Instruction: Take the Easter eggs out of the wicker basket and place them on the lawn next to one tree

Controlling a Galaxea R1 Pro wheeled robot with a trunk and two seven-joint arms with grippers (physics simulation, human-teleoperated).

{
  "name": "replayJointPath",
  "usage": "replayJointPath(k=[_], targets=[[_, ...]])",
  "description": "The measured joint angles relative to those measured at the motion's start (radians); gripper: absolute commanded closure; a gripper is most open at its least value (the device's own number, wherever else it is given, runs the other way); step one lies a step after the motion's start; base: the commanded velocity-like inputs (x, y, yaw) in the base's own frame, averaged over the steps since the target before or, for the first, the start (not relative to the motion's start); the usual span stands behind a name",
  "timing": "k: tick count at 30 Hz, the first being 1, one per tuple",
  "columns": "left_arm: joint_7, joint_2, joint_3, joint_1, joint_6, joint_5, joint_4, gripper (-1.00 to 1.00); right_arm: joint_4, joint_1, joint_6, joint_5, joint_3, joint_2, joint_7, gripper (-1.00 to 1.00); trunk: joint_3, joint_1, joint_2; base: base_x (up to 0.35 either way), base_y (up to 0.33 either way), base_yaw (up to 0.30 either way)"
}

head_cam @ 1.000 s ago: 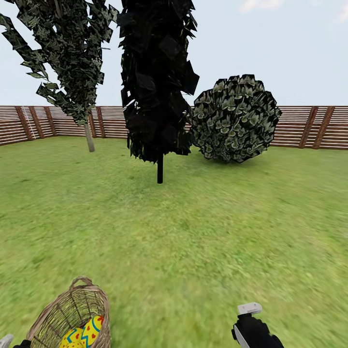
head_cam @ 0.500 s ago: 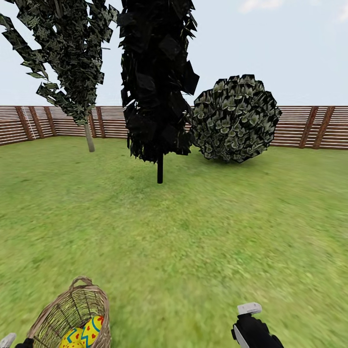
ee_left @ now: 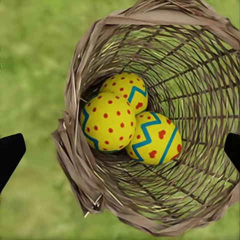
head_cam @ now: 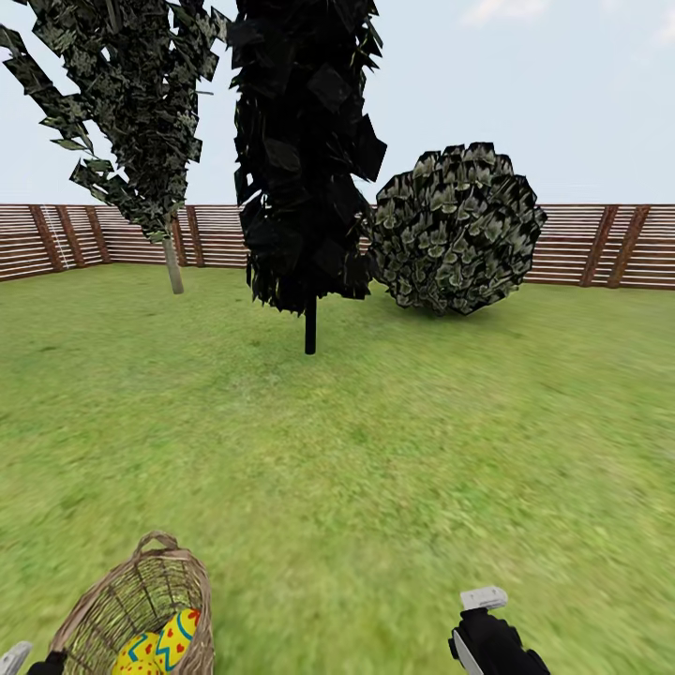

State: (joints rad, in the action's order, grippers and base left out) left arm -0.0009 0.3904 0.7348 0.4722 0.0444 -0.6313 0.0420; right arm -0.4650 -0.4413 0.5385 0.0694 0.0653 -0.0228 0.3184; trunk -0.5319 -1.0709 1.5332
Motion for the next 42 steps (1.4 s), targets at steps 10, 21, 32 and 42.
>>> replayJointPath(k=[10,21,32,42], targets=[[0.002,0.002,0.002,0.0,0.0,0.0,0.0,-1.0,0.002,0.0,-0.001,-0.001,0.0,0.0,0.0,-1.0,-0.031,-0.038,0.07,0.0,0.0,0.0],[0.003,-0.001,0.0,0.0,-0.001,0.0,0.0,-1.0,0.002,0.0,-0.002,0.0,0.001,0.0,0.0,-1.0,-0.066,-0.081,0.147,0.0,0.0,0.0],[0.005,-0.004,0.0,0.0,0.001,0.0,-0.003,-1.0,0.002,0.0,-0.002,0.0,0.001,-0.001,0.0,-1.0,-0.1,-0.123,0.224,0.0,0.0,0.0],[0.004,-0.004,0.001,0.0,-0.001,-0.001,-0.039,-1.0,0.002,0.0,-0.001,0.0,0.002,-0.004,0.0,-1.0,-0.132,-0.161,0.294,0.0,0.0,0.0]])
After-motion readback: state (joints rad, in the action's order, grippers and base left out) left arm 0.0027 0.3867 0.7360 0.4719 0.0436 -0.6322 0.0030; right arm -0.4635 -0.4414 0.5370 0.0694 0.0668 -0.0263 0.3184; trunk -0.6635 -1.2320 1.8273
